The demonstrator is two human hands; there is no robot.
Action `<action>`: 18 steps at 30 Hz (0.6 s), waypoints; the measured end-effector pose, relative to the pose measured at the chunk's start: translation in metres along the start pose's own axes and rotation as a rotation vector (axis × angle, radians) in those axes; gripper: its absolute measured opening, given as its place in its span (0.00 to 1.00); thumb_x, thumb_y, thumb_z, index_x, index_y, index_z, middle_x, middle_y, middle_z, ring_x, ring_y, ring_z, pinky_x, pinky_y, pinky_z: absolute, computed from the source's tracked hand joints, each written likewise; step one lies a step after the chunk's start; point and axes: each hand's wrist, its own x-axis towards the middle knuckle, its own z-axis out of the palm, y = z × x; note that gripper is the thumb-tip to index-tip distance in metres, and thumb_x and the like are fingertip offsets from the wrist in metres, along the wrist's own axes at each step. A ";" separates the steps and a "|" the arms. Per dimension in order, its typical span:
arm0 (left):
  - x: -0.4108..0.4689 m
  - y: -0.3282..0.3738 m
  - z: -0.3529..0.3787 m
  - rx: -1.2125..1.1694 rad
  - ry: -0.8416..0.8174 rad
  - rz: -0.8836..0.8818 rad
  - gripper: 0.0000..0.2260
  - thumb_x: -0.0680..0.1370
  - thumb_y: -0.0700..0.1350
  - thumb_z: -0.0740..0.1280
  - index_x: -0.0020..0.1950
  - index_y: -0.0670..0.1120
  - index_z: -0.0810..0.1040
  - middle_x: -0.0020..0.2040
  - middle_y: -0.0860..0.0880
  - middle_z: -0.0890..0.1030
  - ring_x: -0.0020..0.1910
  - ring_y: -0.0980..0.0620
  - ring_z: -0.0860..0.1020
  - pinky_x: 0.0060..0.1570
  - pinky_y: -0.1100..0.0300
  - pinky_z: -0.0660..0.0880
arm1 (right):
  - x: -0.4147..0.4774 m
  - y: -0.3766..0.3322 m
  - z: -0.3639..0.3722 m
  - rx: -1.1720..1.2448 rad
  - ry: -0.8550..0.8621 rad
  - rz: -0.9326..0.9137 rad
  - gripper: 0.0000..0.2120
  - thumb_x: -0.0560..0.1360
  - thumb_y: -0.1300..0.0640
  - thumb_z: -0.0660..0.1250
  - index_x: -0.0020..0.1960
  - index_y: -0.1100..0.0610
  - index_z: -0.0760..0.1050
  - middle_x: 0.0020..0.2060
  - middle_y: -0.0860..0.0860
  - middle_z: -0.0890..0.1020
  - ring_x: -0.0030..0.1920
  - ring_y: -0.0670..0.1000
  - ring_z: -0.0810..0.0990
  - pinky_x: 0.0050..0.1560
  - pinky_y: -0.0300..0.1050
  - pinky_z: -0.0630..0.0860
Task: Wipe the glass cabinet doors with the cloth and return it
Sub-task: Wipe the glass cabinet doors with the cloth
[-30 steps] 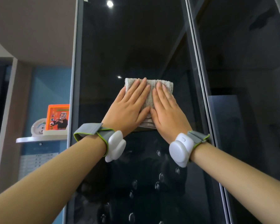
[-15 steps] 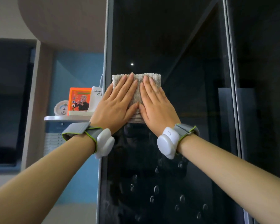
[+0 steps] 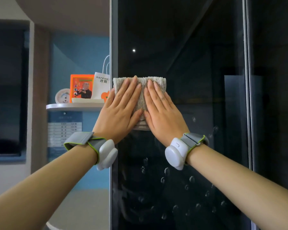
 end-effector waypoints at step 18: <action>0.046 0.082 0.021 0.053 0.032 0.045 0.26 0.79 0.55 0.44 0.74 0.45 0.46 0.76 0.47 0.48 0.73 0.50 0.42 0.71 0.53 0.40 | -0.031 0.095 -0.003 -0.082 -0.043 0.022 0.28 0.78 0.51 0.42 0.74 0.63 0.49 0.75 0.58 0.55 0.75 0.55 0.54 0.74 0.49 0.56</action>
